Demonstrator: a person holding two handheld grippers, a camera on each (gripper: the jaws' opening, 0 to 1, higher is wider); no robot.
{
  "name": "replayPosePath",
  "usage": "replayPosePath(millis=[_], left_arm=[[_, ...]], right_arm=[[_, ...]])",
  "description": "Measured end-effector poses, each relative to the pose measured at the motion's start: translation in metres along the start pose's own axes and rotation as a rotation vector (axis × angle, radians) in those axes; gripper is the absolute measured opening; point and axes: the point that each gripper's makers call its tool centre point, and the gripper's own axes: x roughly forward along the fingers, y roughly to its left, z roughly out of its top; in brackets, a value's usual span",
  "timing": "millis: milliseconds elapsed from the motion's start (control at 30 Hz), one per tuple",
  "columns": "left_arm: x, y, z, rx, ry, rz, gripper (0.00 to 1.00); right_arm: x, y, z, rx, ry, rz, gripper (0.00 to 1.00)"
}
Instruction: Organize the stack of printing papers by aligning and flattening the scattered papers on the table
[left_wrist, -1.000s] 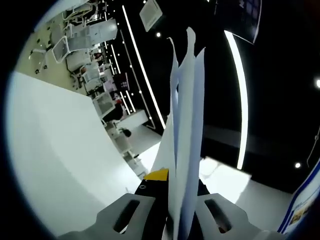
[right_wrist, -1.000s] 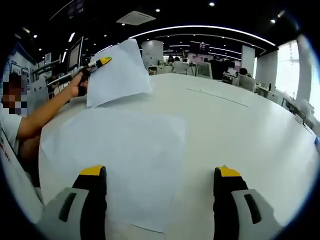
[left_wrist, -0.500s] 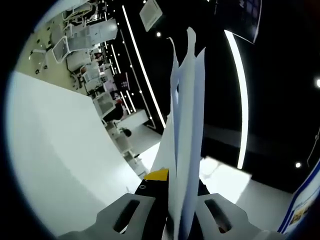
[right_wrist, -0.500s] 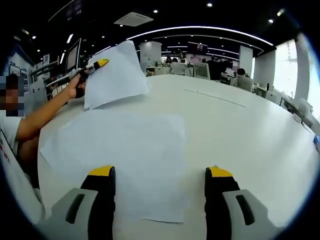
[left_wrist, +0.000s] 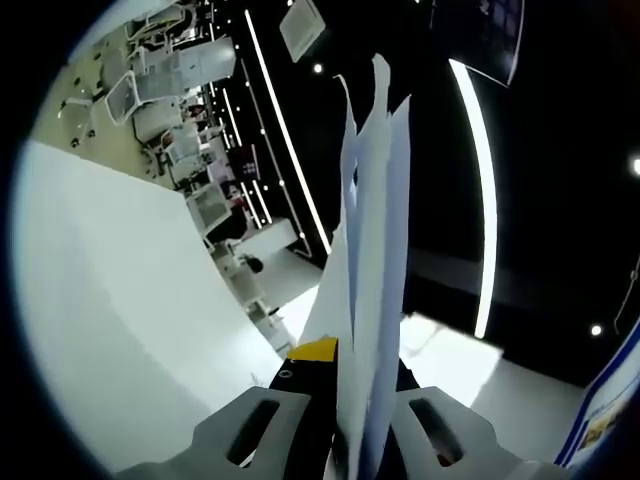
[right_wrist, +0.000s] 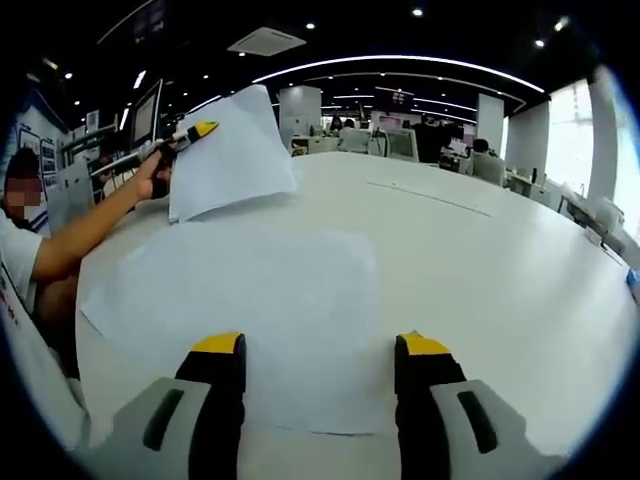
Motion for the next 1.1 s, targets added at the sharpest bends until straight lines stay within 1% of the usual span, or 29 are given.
replayPosePath(millis=[67,333,700,900,1100], left_arm=[[-0.0005,-0.0032,-0.0002,0.001,-0.002,-0.007,0.06],[-0.0002,-0.0038,0.0020,-0.001,-0.005,-0.011,0.06],[0.0006,0.0004,0.0015,0.000,-0.002,-0.001,0.06],[0.0013,-0.0028,0.0027,0.006,-0.003,-0.010,0.06],[0.0003,-0.0010,0.0014,0.004,-0.002,-0.002,0.06]], right_arm=[[-0.0001,0.0004,-0.0009,0.000,0.002,0.000,0.52],[0.0015,-0.0007,-0.0021,-0.001,0.005,0.001,0.52],[0.0037,-0.0021,-0.0023,-0.001,0.010,0.000,0.51],[0.0043,-0.0018,-0.0020,-0.001,0.017,-0.002,0.50],[0.0036,-0.0027,-0.0018,0.001,0.029,-0.005,0.49]])
